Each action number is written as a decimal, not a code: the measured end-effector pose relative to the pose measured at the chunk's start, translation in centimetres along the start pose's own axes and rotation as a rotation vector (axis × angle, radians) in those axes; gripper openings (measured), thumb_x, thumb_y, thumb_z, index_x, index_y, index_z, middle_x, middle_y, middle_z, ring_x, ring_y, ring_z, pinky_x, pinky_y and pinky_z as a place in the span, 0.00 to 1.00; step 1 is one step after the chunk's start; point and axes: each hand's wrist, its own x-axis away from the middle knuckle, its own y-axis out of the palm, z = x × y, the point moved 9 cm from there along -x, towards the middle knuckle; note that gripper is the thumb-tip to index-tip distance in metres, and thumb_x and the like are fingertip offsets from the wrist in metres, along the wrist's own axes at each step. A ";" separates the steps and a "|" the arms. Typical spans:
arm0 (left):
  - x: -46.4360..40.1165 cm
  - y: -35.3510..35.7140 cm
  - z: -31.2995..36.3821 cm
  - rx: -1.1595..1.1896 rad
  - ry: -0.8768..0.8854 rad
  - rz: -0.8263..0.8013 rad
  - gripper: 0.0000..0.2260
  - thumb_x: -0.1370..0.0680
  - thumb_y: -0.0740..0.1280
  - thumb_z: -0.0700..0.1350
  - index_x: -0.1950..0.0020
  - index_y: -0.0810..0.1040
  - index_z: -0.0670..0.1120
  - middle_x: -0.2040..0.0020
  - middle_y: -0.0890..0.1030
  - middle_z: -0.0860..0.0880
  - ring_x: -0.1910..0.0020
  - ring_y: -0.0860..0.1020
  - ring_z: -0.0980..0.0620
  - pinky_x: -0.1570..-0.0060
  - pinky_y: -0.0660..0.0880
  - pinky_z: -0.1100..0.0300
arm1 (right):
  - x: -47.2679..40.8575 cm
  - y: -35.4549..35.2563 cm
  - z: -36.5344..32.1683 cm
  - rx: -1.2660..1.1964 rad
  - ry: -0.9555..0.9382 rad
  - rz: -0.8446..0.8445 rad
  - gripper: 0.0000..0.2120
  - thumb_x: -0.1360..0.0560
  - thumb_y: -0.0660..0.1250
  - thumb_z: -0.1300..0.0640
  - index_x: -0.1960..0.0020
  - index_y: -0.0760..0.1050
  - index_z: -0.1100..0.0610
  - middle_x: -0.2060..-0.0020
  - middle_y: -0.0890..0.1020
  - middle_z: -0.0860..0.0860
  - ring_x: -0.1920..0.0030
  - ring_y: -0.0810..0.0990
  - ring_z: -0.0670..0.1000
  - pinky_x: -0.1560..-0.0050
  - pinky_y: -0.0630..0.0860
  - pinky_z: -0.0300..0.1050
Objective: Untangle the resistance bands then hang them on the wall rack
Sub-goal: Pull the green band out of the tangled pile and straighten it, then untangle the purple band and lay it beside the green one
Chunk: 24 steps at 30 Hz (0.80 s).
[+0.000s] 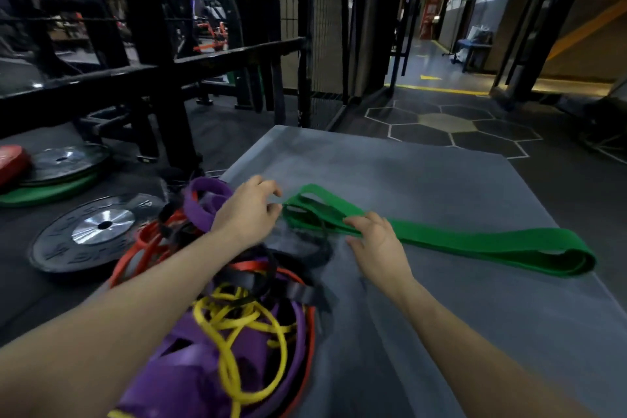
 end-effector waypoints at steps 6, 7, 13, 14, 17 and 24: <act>8.2 -3.2 -5.3 0.093 -0.051 -0.005 0.10 0.28 0.70 0.41 0.47 0.79 0.44 0.46 0.77 0.43 0.44 0.74 0.42 0.40 0.70 0.52 | 3.2 3.7 -6.4 -0.199 0.081 -0.139 0.23 0.24 0.64 0.50 0.32 0.69 0.58 0.35 0.73 0.56 0.34 0.70 0.56 0.37 0.65 0.43; 9.3 -3.7 -6.2 0.109 -0.079 0.012 0.10 0.28 0.70 0.40 0.47 0.79 0.44 0.48 0.77 0.44 0.46 0.75 0.42 0.41 0.71 0.53 | 3.8 4.4 -7.3 -0.223 0.103 -0.171 0.23 0.24 0.63 0.49 0.32 0.68 0.58 0.35 0.73 0.56 0.34 0.70 0.56 0.36 0.65 0.43; 14.2 -5.3 -8.6 0.257 -0.199 0.100 0.10 0.26 0.68 0.40 0.45 0.78 0.43 0.50 0.71 0.51 0.51 0.75 0.50 0.48 0.68 0.63 | 6.6 5.7 -11.3 -0.253 0.099 -0.215 0.17 0.22 0.62 0.52 0.37 0.73 0.57 0.42 0.80 0.56 0.39 0.76 0.56 0.41 0.72 0.47; 14.7 -5.3 -8.7 0.285 -0.213 0.099 0.10 0.25 0.68 0.40 0.44 0.78 0.43 0.50 0.71 0.51 0.54 0.76 0.51 0.50 0.67 0.65 | 7.1 5.7 -11.9 -0.275 0.092 -0.227 0.17 0.23 0.63 0.51 0.37 0.74 0.56 0.42 0.80 0.54 0.41 0.77 0.54 0.41 0.73 0.46; 15.4 -5.4 -9.0 0.373 -0.233 0.131 0.09 0.24 0.66 0.43 0.44 0.77 0.44 0.49 0.74 0.49 0.51 0.75 0.52 0.52 0.65 0.68 | 8.6 6.0 -14.5 -0.267 0.005 -0.248 0.16 0.26 0.66 0.49 0.39 0.76 0.52 0.46 0.82 0.51 0.45 0.80 0.51 0.42 0.74 0.46; 17.5 -5.9 -10.7 0.394 -0.289 0.240 0.09 0.26 0.69 0.43 0.47 0.78 0.46 0.50 0.75 0.50 0.51 0.74 0.54 0.53 0.66 0.66 | 8.6 4.3 -15.2 -0.175 -0.089 -0.154 0.12 0.23 0.63 0.50 0.49 0.81 0.54 0.51 0.82 0.54 0.48 0.80 0.54 0.49 0.73 0.46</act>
